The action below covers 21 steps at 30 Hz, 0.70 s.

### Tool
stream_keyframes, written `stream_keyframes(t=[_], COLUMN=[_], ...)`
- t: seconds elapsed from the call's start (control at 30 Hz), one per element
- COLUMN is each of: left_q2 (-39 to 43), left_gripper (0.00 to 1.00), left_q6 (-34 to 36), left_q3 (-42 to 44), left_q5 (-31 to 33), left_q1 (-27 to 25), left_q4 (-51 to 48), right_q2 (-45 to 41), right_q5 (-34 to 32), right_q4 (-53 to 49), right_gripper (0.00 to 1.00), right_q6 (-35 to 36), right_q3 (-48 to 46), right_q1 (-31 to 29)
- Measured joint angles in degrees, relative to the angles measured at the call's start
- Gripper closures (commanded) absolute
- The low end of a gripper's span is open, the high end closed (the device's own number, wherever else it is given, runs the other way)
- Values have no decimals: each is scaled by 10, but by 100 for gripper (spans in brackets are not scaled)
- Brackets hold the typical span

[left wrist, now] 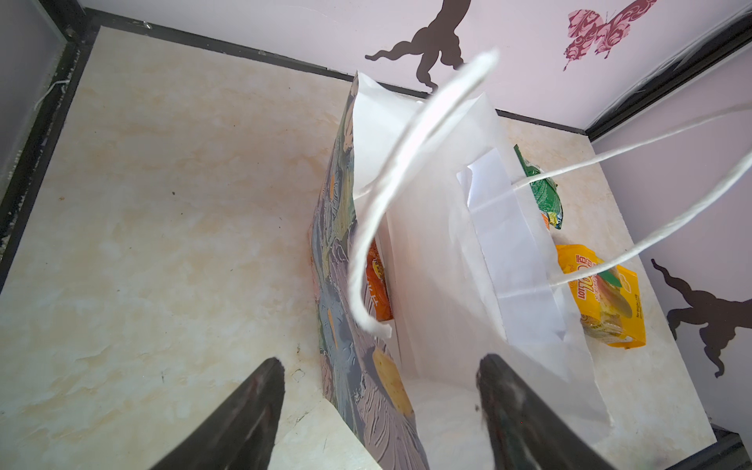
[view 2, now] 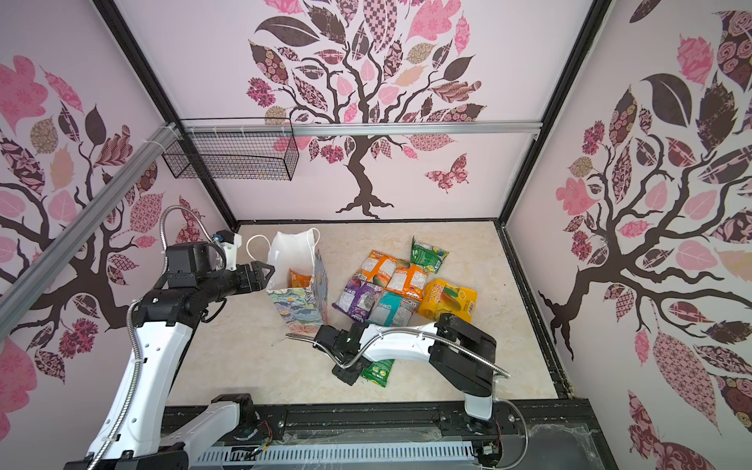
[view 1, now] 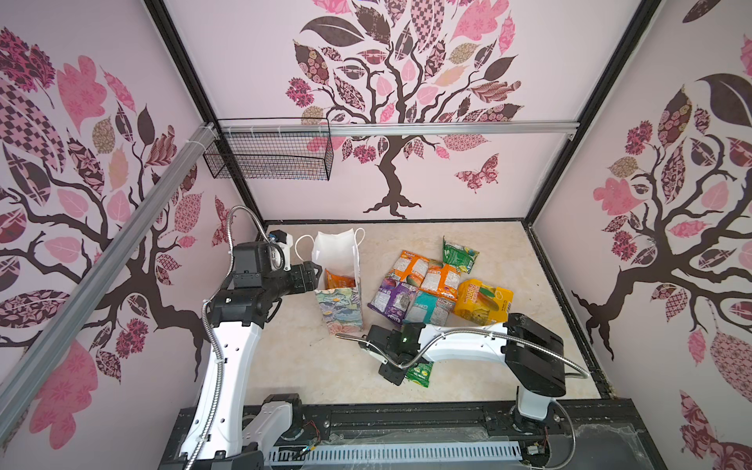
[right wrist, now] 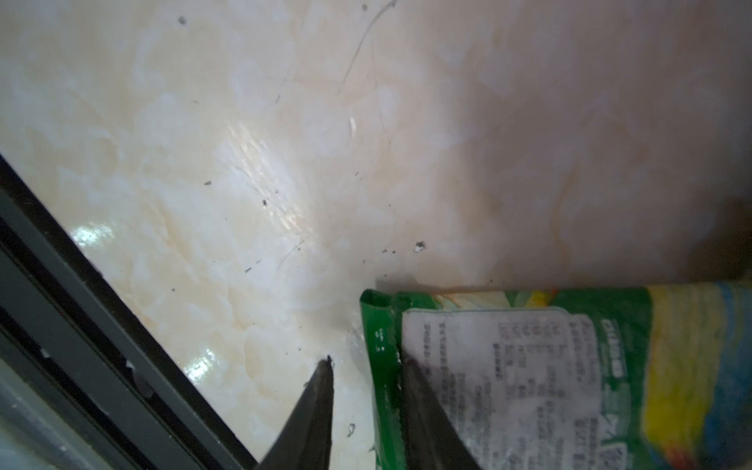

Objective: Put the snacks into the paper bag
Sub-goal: 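Close the right gripper on the green candy packet's edge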

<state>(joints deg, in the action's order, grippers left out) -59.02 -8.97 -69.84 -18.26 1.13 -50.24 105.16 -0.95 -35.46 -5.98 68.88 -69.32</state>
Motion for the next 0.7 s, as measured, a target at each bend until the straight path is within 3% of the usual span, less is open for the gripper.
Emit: stream_keyframes(t=[0.3,0.5,0.7], left_q2=[-1,-2,-1], left_gripper=[21,21,21], left_q6=[0,0,0], left_q3=[0,0,7], left_q5=[0,0,1], left_q1=[0,0,0], left_q4=[0,0,1], right_q2=[17,23,23], right_q5=[-23,-37,-38], right_q4=[2,7,11], right_gripper=[83,99,100], right_q6=[-2,-4,-11], right_q3=[10,10,10], right_q1=[0,0,-1])
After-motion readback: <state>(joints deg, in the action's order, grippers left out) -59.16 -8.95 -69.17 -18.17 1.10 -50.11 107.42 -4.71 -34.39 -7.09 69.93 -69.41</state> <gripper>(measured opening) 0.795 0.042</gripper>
